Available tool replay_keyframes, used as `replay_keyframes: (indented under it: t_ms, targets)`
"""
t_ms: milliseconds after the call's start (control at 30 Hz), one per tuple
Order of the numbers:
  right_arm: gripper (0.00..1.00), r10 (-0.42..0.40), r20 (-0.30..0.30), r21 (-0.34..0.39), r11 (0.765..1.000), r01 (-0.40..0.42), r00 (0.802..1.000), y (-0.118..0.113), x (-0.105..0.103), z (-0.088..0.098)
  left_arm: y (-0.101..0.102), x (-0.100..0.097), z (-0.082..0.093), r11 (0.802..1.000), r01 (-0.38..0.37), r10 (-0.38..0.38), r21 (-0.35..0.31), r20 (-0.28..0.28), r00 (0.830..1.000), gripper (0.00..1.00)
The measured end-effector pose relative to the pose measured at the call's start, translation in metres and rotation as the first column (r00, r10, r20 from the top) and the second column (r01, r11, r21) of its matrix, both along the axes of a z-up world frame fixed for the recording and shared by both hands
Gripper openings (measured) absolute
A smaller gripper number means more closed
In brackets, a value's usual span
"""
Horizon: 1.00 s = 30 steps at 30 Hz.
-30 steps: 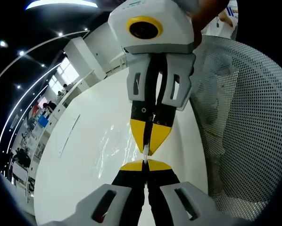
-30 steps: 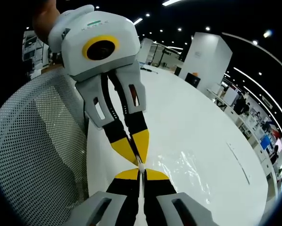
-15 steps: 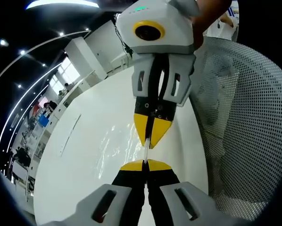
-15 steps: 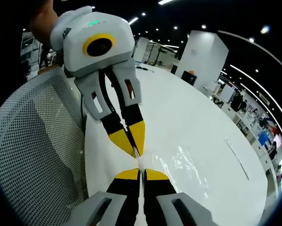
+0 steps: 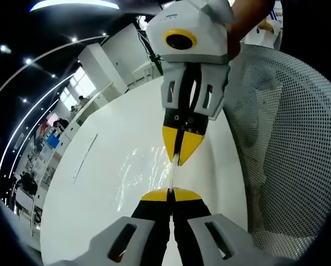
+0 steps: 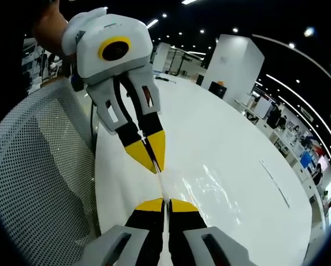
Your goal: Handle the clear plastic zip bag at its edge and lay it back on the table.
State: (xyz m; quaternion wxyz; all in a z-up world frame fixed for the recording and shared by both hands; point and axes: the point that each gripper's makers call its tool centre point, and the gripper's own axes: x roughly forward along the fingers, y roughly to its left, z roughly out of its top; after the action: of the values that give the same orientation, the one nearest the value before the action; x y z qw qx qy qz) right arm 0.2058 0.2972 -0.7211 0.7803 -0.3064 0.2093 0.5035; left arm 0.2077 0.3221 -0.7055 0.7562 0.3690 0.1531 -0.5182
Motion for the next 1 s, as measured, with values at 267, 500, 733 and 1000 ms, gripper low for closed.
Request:
replay_keyframes:
  t_ms: [267, 500, 733, 1000]
  targets:
    - [0.00, -0.024, 0.001, -0.014, 1.000, 0.024, 1.000, -0.015, 0.004, -0.004, 0.005, 0.002, 0.001, 1.000, -0.010, 0.010, 0.002, 0.002, 1.000, 0.00]
    - [0.00, -0.042, 0.000, -0.023, 0.999, 0.042, 0.999, -0.025, 0.006, -0.006, 0.007, 0.004, 0.001, 1.000, -0.012, 0.012, 0.007, 0.007, 1.000, 0.00]
    - [0.00, -0.052, 0.005, -0.035, 0.998, 0.052, 0.999, -0.032, 0.008, -0.004, 0.008, 0.007, 0.002, 1.000, -0.016, 0.016, 0.007, 0.009, 1.000, 0.00]
    - [0.00, -0.065, 0.007, -0.051, 0.997, 0.065, 0.998, -0.041, 0.010, -0.006, 0.013, 0.010, 0.000, 1.000, -0.020, 0.020, 0.009, 0.009, 1.000, 0.00]
